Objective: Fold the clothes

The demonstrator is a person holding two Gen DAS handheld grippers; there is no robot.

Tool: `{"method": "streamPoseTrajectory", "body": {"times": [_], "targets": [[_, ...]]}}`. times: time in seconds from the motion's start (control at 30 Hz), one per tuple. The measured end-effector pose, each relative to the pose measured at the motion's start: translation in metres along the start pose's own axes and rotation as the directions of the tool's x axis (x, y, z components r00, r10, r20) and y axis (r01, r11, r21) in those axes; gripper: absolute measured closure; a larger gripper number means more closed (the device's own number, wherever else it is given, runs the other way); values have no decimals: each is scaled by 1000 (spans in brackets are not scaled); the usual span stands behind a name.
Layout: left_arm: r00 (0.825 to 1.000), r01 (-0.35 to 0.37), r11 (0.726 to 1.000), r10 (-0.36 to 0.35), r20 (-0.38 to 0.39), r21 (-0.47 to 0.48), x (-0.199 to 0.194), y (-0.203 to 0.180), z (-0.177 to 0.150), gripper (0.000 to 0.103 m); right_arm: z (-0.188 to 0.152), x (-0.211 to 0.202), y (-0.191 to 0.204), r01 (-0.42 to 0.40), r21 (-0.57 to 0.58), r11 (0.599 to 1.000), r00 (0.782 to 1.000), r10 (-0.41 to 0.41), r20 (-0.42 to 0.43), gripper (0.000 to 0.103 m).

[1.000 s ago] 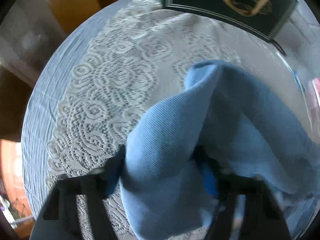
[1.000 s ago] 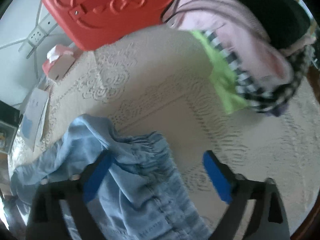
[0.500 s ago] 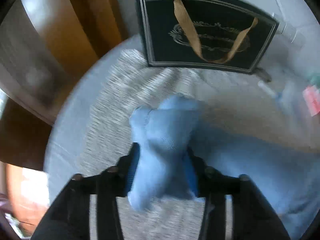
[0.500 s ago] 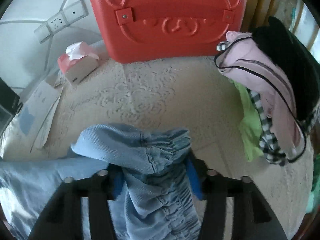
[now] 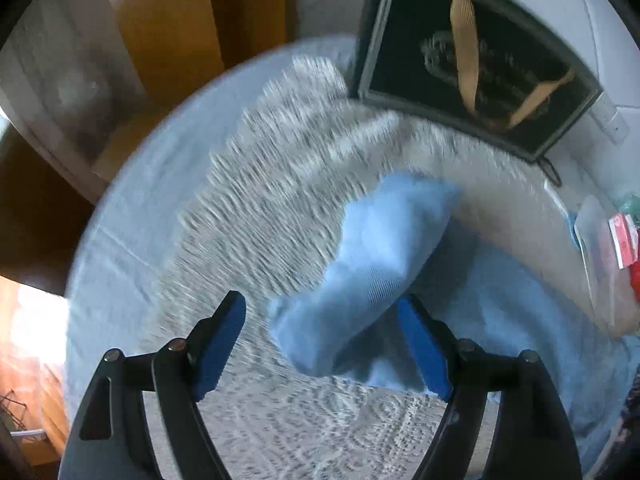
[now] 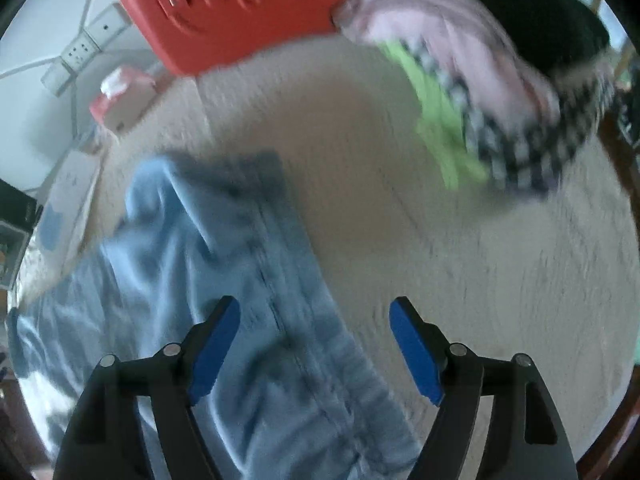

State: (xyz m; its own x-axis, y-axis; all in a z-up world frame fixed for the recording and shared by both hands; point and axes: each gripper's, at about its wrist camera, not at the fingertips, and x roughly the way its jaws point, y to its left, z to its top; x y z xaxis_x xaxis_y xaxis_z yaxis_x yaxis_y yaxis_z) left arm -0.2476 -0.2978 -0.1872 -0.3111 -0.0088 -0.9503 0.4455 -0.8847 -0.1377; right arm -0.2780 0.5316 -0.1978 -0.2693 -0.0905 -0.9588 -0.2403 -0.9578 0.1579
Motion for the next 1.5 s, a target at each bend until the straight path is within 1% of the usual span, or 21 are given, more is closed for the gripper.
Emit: {"method": "streamPoseTrajectory", "body": {"times": [0.07,0.1,0.13,0.17,0.2,0.27,0.37,0.43,0.53,0.6,0.63,0.83,1.07,1.13,1.17,1.2,1.23,1.27,1.33,1.47,1.5], "targets": [[999,9,1000,-9,-32,-18,14,5,-3,30,-9,9,-1,-6,2,1000,1000,6,-19,18],[999,8,1000,-9,-44,-16,19,4,-5,53,-14,15,0,-6,-5,1000,1000,6,-31,18],[999,-10,999,12,-37,34,20,-6,-10,57,-17,18,4,10,-26,1000,999,-11,-30,19],[999,-25,996,28,-28,89,19,-17,-15,85,-20,19,9,32,-52,998,999,-33,-24,32],[999,-26,986,29,-13,164,11,-35,-26,94,-21,20,13,65,-74,995,998,-67,-22,39],[1000,17,955,-19,1,295,-7,-68,-50,94,-21,19,20,104,-98,990,994,-107,-23,54],[989,146,882,-145,-38,447,-39,-109,-88,94,-21,16,20,89,-93,992,995,-92,-30,55],[986,158,852,-165,-31,500,-59,-122,-106,94,-21,13,20,80,-88,993,996,-83,-33,55],[986,156,886,-168,-12,436,-81,-111,-104,79,-21,8,19,58,-80,995,998,-61,-31,46],[987,135,921,-158,33,365,-88,-90,-92,24,-23,0,20,48,-86,995,999,-49,-19,45],[987,126,934,-153,57,334,-88,-80,-84,16,-24,-4,20,44,-89,995,999,-45,-11,45],[987,100,984,-117,107,146,-84,-28,-53,14,-26,-30,24,-24,-94,995,999,27,32,38],[993,61,996,-67,97,57,-37,-11,-32,22,-25,-27,24,-17,-84,996,999,20,31,38],[995,85,996,-87,39,39,-20,-9,-37,22,-26,-24,23,-18,-87,996,1000,21,23,38],[995,97,995,-97,10,30,-11,-8,-39,31,-26,-22,22,-21,-85,996,1000,23,19,38],[995,100,995,-100,-13,26,-5,-9,-41,66,-26,-19,22,-25,-81,996,1000,26,14,38],[997,75,996,-75,-11,49,-6,-13,-42,86,-27,-17,22,-23,-80,997,1000,23,8,38],[999,49,996,-49,-8,72,-7,-17,-43,95,-27,-14,22,-18,-79,997,1000,18,2,38],[1000,7,993,-8,4,116,-11,-27,-43,96,-28,-8,24,-8,-82,997,1000,8,-8,43],[989,87,975,-109,100,204,-61,-80,-22,96,-23,-4,25,-13,-82,997,1000,13,-3,46],[982,140,953,-169,86,268,-70,-107,-22,96,-22,-4,24,-18,-76,997,1000,18,0,46]]}}
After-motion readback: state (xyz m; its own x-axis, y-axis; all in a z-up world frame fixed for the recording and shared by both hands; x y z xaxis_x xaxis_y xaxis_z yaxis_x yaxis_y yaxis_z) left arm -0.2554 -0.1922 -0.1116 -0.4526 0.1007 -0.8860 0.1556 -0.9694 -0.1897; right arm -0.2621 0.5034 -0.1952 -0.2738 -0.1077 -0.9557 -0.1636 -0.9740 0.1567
